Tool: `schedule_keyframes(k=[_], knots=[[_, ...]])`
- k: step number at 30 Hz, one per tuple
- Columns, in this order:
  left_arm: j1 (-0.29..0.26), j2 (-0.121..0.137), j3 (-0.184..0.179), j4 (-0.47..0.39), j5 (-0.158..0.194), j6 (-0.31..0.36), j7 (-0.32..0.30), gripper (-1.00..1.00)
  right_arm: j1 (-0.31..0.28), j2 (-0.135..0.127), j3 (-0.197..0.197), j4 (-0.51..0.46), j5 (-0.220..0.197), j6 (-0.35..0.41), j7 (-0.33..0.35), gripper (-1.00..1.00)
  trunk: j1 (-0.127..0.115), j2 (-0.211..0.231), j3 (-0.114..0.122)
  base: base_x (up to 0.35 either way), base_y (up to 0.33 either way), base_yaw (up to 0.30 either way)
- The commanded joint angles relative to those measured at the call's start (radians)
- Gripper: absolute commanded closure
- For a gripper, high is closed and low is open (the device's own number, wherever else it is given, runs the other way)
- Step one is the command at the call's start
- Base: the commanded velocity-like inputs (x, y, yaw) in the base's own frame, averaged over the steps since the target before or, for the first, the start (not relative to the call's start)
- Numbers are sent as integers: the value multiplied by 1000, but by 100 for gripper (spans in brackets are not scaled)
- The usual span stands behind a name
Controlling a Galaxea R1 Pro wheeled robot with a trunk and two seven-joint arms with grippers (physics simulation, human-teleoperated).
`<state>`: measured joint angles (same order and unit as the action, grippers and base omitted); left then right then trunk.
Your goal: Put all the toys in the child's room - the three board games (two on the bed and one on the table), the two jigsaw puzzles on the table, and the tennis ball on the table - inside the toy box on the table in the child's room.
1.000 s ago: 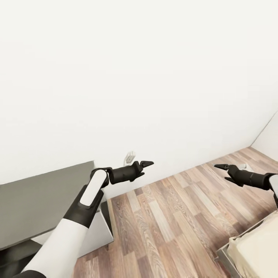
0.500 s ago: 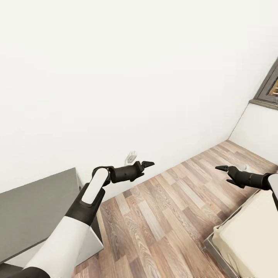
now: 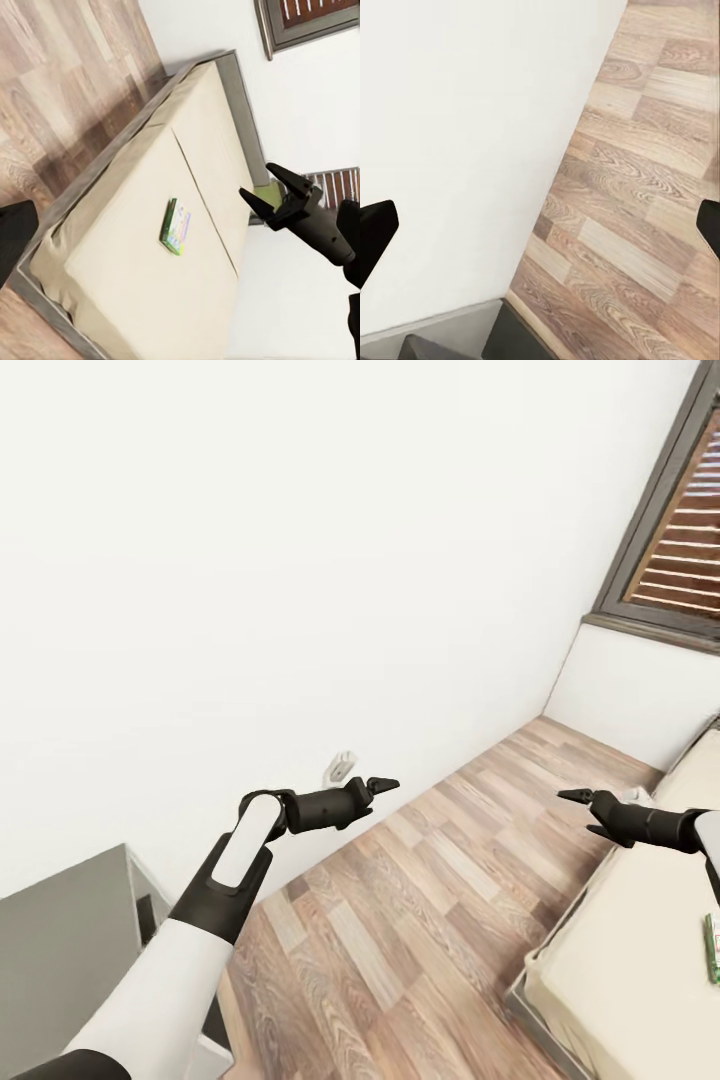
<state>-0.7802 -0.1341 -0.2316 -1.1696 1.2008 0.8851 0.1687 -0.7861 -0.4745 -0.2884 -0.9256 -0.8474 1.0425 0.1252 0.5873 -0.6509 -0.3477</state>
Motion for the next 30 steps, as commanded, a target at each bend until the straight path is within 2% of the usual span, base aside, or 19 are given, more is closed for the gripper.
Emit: schedule_keyframes(k=[1,22,30], knots=[[-1,0,0,-1,10,2,11,-100,-1,0,-2,0,11,5,10,-100,1,-1,-1,202,0,-272],[-1,4,4,4,11,2,9,-100,-1,-2,-4,-1,11,5,10,-100,1,-1,19,50,0,-264],[-1,7,13,41,12,1,0,-100,-6,-6,-5,32,13,5,-24,-100,1,-1,27,211,0,-256]])
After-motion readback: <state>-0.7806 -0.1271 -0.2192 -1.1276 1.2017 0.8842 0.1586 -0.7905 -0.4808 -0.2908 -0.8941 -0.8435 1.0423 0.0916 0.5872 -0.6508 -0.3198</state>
